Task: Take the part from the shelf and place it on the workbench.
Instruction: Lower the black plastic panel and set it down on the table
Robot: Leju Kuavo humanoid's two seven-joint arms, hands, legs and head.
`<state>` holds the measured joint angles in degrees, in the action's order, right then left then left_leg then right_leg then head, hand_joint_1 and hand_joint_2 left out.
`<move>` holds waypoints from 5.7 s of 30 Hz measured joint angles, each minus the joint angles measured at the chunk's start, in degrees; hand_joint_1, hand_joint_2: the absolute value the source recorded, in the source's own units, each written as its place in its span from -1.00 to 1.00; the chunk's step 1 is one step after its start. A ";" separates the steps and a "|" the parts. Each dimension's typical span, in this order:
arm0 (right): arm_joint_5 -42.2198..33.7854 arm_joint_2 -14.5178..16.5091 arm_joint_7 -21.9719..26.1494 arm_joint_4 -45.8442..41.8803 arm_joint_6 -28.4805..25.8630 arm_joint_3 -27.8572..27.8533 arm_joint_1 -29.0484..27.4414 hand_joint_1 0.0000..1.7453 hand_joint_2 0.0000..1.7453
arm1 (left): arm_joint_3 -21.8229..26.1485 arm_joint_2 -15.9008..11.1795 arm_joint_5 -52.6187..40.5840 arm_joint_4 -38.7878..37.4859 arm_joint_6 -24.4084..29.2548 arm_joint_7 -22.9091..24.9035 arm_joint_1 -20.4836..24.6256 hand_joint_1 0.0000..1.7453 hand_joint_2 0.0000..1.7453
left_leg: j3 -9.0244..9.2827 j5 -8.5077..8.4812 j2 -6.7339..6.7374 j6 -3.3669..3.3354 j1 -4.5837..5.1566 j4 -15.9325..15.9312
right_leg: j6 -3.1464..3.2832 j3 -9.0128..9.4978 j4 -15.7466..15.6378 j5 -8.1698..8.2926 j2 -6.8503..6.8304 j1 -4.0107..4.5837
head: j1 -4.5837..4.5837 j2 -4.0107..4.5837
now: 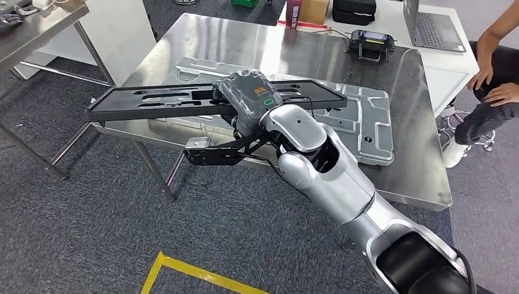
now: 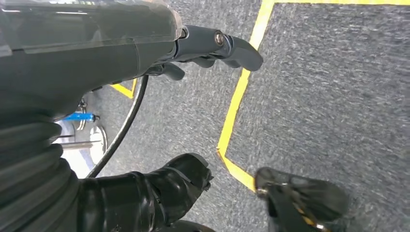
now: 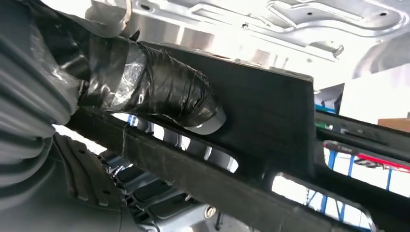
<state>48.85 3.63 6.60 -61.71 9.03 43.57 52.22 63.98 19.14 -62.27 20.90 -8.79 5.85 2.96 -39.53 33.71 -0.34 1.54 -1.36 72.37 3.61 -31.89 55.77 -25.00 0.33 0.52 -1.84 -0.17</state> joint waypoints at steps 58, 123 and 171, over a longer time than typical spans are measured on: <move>13.93 -4.14 -0.62 14.23 -8.06 -17.87 -14.00 1.00 1.00 | -3.20 -0.10 8.75 0.08 1.25 0.27 -0.75 -1.00 1.00 | 3.48 -1.88 0.02 -1.01 -0.10 -4.64 | -0.93 -2.20 0.66 1.34 -0.47 -0.20 | 0.16 0.00; 14.60 -3.00 1.92 15.50 -8.15 -20.64 -17.73 1.00 1.00 | -4.40 -0.16 15.95 0.20 1.05 -2.08 -1.28 -1.00 1.00 | 5.82 -8.95 -0.09 -0.63 -0.61 -15.35 | -3.48 -3.03 2.60 -0.07 0.27 -0.98 | 0.50 0.00; 14.40 -3.02 2.10 15.05 -8.00 -20.64 -17.77 -1.00 -1.00 | -8.42 -0.26 22.12 0.20 1.54 -1.01 -1.52 -1.00 -1.00 | 5.81 -8.95 -0.10 -0.63 -0.61 -15.34 | -3.48 -3.03 2.60 -0.07 0.27 -1.07 | 0.50 0.00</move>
<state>63.25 0.61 8.70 -46.66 1.03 22.93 34.45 55.56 18.88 -40.15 21.09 -7.25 4.84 1.44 -33.71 24.76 -0.44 0.91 -1.96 57.02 0.13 -34.92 58.37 -25.08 0.60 -0.55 -1.33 -0.17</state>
